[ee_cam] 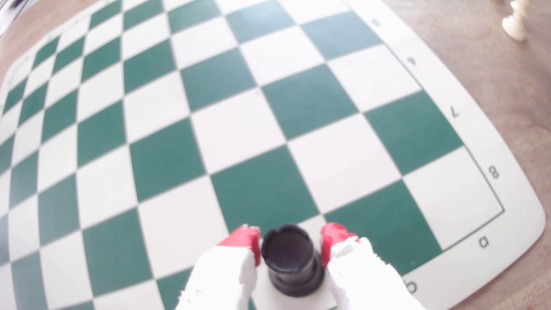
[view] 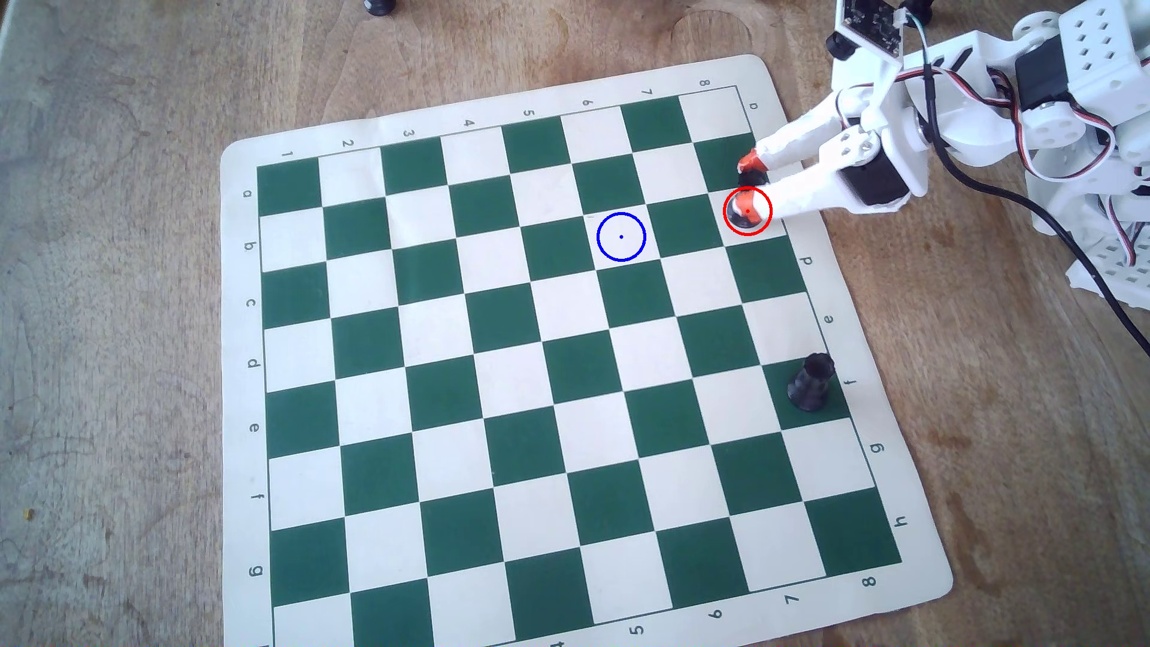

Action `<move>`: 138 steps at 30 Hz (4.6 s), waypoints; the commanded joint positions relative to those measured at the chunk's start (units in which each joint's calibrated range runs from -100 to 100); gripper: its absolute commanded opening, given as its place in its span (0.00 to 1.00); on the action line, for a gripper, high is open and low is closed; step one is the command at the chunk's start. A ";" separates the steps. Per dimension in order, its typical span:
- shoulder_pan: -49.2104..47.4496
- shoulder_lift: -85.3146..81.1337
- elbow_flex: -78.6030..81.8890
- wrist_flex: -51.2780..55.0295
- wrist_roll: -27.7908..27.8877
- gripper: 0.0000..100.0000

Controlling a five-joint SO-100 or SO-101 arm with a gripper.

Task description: Move the chess piece from red to blue

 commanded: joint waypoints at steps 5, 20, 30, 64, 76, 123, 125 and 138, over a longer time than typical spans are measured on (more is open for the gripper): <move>-0.45 0.21 0.72 -1.28 0.10 0.08; -2.25 -11.25 -9.16 22.47 0.10 0.00; -3.04 -12.27 -38.35 50.23 -0.44 0.00; -5.23 32.89 -54.04 17.55 -2.34 0.00; -4.52 33.91 -51.59 17.88 -1.81 0.00; -9.37 -24.58 -37.36 59.73 -4.25 0.00; -9.29 -31.45 -31.74 59.81 -4.15 0.00; -6.79 -52.59 -4.27 14.44 -4.25 0.00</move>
